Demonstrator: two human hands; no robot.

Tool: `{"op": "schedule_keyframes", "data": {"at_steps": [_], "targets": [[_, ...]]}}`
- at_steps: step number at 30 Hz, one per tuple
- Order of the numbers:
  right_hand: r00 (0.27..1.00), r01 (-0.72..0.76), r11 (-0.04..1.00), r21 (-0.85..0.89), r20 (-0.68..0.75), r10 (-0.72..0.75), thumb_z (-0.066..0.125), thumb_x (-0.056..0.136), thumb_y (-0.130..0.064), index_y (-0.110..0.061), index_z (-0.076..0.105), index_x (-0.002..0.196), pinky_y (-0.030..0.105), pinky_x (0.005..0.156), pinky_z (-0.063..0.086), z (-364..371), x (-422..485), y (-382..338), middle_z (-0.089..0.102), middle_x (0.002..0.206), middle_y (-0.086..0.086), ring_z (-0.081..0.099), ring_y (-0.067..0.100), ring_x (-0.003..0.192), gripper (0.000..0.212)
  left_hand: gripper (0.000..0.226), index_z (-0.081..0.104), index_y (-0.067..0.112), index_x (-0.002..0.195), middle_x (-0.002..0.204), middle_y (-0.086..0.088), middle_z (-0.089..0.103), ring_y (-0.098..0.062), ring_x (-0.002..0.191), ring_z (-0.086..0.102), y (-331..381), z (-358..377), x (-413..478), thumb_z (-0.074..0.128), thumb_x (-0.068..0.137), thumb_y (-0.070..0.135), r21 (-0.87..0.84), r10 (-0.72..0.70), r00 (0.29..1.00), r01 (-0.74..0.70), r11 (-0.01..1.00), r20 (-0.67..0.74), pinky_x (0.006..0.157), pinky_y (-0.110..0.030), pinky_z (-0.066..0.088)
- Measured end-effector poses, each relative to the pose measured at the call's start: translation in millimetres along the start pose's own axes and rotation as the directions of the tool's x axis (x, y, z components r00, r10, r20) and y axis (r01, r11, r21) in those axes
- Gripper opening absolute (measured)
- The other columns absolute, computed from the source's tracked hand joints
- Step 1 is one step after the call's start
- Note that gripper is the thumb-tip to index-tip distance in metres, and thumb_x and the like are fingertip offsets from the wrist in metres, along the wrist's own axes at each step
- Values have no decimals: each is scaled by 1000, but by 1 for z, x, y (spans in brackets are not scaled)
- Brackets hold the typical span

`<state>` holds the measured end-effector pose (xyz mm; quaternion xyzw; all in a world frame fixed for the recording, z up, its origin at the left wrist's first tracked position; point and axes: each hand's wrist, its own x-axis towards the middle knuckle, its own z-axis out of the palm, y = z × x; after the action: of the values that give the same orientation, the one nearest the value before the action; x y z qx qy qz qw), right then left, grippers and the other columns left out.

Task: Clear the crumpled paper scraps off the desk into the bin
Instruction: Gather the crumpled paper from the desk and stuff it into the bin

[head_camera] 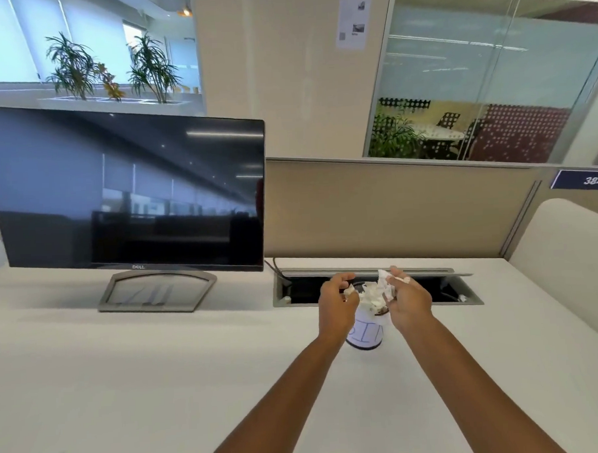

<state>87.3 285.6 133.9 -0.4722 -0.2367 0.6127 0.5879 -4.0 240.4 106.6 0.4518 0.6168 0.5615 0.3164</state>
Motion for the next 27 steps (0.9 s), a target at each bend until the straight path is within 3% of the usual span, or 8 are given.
{"op": "schedule_keyframes", "data": {"at_steps": [4, 8, 11, 14, 17, 22, 25, 27], "targets": [[995, 98, 993, -72, -25, -100, 52, 87, 7, -3, 61, 117, 14, 57, 45, 6, 23, 2, 61, 106, 14, 54, 14, 68, 33, 32, 56, 5, 119, 123, -18, 53, -23, 107, 55, -2, 19, 12, 43, 91, -2, 73, 78, 997, -76, 994, -24, 94, -30, 47], [956, 263, 929, -261, -57, -287, 52, 88, 1, -11, 67, 107, 18, 63, 46, 7, 39, 11, 62, 98, 6, 56, 18, 82, 27, 34, 53, 10, 124, 129, -12, 48, -8, 94, 48, -11, 29, 23, 40, 94, 1, 156, 105, 994, -99, 983, -31, 72, -1, 38], [900, 410, 799, -441, 52, -433, 49, 89, 0, -10, 67, 103, 27, 77, 48, 2, 46, 20, 64, 104, 8, 56, 18, 91, 25, 37, 49, 12, 128, 131, -11, 46, -4, 89, 47, -20, 35, 29, 39, 94, -1, 202, 110, 994, -110, 973, 13, 62, 8, 34], [779, 613, 573, -543, 300, -550, 48, 92, 0, -4, 65, 105, 21, 82, 43, -8, 51, 33, 63, 110, 11, 54, 13, 95, 22, 39, 45, 14, 132, 135, -5, 47, -7, 108, 48, -26, 40, 28, 36, 96, 2, 272, 123, 992, -127, 954, 33, 75, 2, 31], [698, 705, 392, -591, 481, -531, 44, 95, -2, -3, 63, 106, 15, 78, 41, -15, 57, 45, 62, 108, 11, 55, 14, 93, 22, 33, 48, 21, 127, 121, 7, 53, 6, 98, 50, -32, 44, 23, 34, 100, 10, 255, 176, 984, -178, 950, 30, 77, 2, 37], [760, 649, 428, -629, 562, -327, 40, 98, -18, -10, 58, 109, 33, 85, 52, -20, 56, 57, 63, 109, 11, 61, 26, 103, 23, 27, 53, 30, 119, 120, 25, 48, 18, 102, 46, -45, 45, 20, 35, 101, 21, 331, 257, 963, -268, 905, 79, 92, -9, 37], [638, 759, 26, -651, 735, -228, 39, 98, -17, -6, 46, 130, 30, 108, 37, -24, 59, 57, 51, 134, 14, 47, 23, 125, 35, 27, 61, 40, 99, 93, 18, 69, 6, 91, 62, -59, 35, 22, 34, 99, 41, 355, 221, 969, -246, 902, 110, 83, -12, 47], [612, 756, -182, -629, 778, -143, 32, 99, -23, -7, 36, 139, 29, 116, 24, -26, 58, 56, 41, 146, 10, 36, 20, 136, 43, 36, 53, 29, 124, 113, 14, 67, 4, 110, 57, -62, 29, 19, 30, 99, 41, 390, 198, 964, -254, 885, 181, 96, -11, 43]]}}
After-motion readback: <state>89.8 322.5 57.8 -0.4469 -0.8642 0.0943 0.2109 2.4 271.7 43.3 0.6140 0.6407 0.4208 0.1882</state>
